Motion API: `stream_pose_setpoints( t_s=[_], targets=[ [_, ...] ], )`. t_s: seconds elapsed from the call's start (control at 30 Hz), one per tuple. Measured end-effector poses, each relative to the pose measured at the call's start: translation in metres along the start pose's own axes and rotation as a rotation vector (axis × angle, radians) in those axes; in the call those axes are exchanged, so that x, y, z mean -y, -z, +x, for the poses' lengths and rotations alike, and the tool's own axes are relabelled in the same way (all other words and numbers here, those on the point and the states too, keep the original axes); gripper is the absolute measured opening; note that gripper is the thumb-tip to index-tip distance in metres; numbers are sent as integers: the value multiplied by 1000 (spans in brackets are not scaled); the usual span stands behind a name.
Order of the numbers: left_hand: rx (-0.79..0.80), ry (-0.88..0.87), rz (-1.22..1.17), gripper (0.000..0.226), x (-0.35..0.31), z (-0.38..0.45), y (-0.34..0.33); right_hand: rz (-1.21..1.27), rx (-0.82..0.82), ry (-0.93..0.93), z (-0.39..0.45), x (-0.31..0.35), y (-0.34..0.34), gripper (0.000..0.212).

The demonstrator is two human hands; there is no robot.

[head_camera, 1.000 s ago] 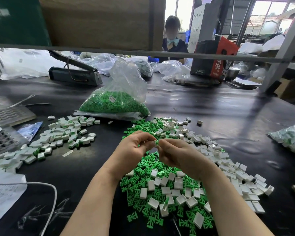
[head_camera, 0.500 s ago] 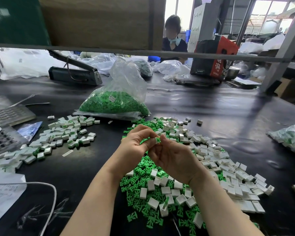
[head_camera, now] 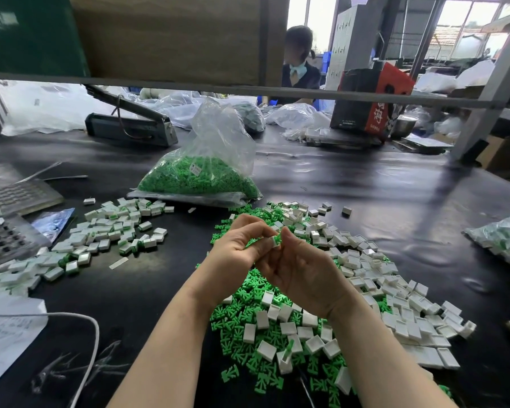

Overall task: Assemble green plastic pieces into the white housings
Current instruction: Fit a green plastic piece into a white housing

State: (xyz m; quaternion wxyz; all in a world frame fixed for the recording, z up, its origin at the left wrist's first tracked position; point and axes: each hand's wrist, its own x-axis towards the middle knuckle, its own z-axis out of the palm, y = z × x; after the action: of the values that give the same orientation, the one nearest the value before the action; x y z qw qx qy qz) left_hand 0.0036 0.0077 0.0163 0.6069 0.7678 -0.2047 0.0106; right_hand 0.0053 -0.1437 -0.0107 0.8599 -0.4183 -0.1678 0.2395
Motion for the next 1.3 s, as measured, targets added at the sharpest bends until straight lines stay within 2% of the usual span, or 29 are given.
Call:
stream_pose_setpoints(
  t_s=[0.6, 1.0, 1.13, 1.3],
  targets=[
    [-16, -10, -91, 15, -2, 2, -1, 72, 27, 65, 3, -4, 0, 35],
    [-3, -31, -5, 15, -3, 1, 0, 68, -40, 77, 3, -6, -3, 33],
    [-44, -29, -115, 14, -4, 1, 1, 108, -18, 46, 3, -3, -6, 37],
    [-74, -4, -130, 12, -2, 1, 2, 98, -1, 24, 2, 1, -6, 40]
  ],
)
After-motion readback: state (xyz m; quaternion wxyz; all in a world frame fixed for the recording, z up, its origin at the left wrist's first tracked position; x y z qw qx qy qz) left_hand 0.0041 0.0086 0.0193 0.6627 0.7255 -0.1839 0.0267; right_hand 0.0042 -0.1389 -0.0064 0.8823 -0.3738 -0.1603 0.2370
